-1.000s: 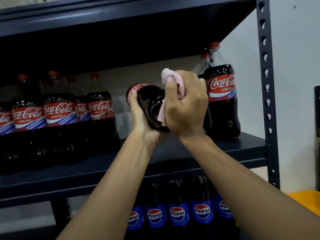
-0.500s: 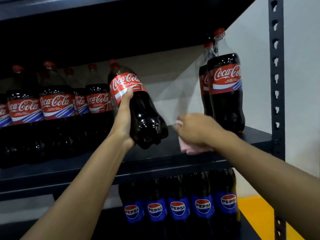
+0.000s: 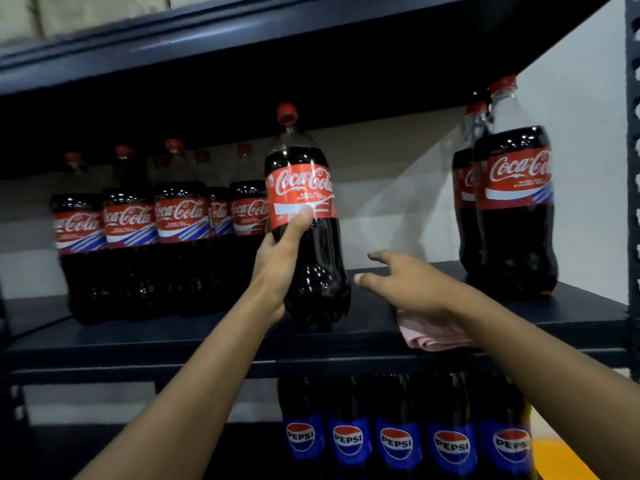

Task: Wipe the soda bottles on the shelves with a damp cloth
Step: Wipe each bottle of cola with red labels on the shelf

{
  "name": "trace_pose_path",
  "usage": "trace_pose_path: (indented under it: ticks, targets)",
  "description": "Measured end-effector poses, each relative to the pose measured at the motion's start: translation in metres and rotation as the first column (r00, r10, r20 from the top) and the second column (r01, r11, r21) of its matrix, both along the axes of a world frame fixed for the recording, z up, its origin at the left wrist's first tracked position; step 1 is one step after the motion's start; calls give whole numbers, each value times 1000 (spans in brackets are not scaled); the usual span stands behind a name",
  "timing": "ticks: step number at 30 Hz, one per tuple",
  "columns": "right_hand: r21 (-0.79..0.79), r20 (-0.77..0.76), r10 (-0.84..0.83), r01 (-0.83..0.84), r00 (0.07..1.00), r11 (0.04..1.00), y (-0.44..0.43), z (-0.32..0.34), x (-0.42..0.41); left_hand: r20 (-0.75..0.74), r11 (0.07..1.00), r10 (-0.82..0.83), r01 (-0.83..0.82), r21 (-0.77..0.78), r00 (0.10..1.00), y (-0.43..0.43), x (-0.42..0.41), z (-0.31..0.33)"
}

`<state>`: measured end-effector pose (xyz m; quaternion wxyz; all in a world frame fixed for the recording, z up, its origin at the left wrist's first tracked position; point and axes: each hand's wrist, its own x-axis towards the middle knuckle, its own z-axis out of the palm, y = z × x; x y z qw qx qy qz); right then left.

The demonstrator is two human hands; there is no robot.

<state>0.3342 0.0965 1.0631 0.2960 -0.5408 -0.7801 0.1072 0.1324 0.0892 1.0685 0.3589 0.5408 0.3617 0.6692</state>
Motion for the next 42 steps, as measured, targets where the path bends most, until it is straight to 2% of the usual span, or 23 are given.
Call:
trace_pose_path:
  ticks: [2,3,5,8,14,18,22,29,38,42]
  targets:
    - [-36,-305,174,-194,936,980,-13,5,-10,-46,999,32,-30,36,998,-1,-4,-3]
    - [-54,-391,231,-273,891,961,-15,6,-18,-66,997,45,-41,60,997,-2,-8,-4]
    - [-55,-480,278,-345,832,937,-18,4,-31,-95,993,64,-55,100,993,-2,-11,-7]
    - [14,-544,281,-327,791,945,-20,-3,-48,-132,989,75,-57,133,988,-4,-18,-8]
    - [150,-521,262,-215,812,965,-19,-14,-66,-253,996,86,-82,27,964,-13,-45,-8]
    - [164,-488,244,-186,838,969,-14,-14,-77,-371,989,135,-148,-5,919,-22,-66,-20]
    - [155,-465,209,-153,861,976,-4,-13,-103,-452,963,259,-267,47,854,-18,-96,-30]
    - [152,-477,161,-99,864,983,14,-15,-154,-534,917,389,-374,141,751,0,-135,-37]
    - [146,-501,80,-8,862,989,27,-14,-201,-631,849,514,-448,280,581,14,-159,-37]
    - [153,-504,48,35,862,988,30,-15,-212,-640,855,503,-445,267,582,17,-162,-42]
